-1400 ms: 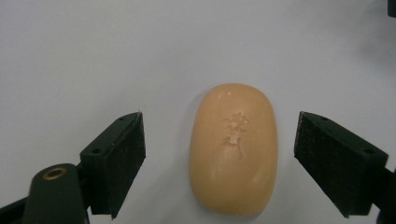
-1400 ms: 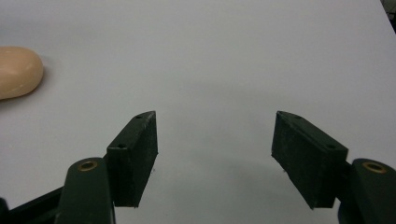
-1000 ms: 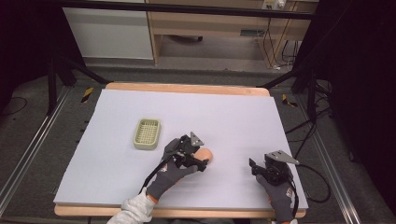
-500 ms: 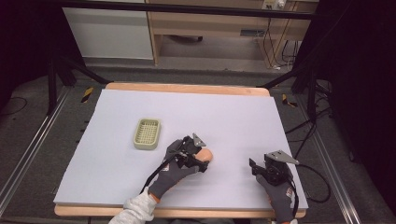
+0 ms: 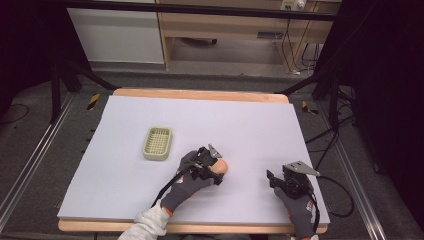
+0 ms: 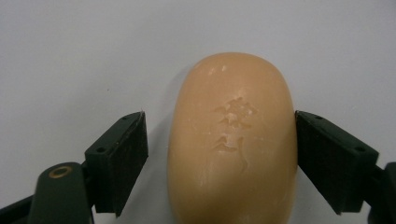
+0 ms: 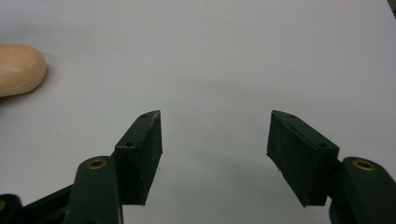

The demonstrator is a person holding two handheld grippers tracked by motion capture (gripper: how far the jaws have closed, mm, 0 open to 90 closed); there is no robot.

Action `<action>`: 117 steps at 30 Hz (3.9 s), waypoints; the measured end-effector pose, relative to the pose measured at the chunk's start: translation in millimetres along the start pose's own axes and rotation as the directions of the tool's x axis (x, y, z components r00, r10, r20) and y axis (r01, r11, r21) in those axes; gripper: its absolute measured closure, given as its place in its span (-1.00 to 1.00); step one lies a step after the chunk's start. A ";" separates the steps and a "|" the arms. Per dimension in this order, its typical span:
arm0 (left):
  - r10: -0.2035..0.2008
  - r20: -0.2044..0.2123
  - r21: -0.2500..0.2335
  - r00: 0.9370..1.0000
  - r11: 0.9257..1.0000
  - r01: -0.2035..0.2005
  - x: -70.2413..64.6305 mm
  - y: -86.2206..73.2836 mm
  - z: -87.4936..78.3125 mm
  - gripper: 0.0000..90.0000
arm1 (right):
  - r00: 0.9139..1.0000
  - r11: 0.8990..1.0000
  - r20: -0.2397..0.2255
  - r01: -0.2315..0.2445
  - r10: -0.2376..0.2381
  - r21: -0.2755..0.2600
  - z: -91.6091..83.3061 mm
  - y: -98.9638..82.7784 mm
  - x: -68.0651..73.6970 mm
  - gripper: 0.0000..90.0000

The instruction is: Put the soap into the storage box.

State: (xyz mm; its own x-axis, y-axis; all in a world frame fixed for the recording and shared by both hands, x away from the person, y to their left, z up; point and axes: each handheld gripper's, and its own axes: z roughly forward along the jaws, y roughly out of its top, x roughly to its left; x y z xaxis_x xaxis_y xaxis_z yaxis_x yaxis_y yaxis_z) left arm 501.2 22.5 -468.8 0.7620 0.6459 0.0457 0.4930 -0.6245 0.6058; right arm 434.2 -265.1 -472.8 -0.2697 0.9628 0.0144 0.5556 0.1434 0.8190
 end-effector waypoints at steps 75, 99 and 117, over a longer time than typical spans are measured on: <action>-0.028 -0.003 -0.063 1.000 0.998 0.028 27.2 -7.5 -62.5 -0.30 | 1.000 1.000 -0.010 -0.014 0.014 0.000 -0.9 0.3 -0.3 -0.22; -0.098 -0.049 -0.093 0.994 0.991 0.093 61.7 -32.3 -93.0 -0.30 | 1.000 1.000 -0.004 -0.009 0.009 -0.001 -0.7 -0.1 -0.5 -0.23; -0.183 -0.116 -0.132 0.976 0.977 0.167 91.1 -44.0 -110.8 -0.30 | 1.000 1.000 -0.004 -0.001 0.001 -0.005 -0.2 -0.1 1.2 -0.26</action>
State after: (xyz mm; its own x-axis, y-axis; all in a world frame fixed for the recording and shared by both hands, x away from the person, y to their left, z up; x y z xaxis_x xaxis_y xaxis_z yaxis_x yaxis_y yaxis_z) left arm 502.4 157.4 -403.3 0.6053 0.7956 0.0260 0.5537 -0.4443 0.7042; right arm 433.7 -264.0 -472.7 -0.2718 0.9622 0.0173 0.5517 0.1411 0.8220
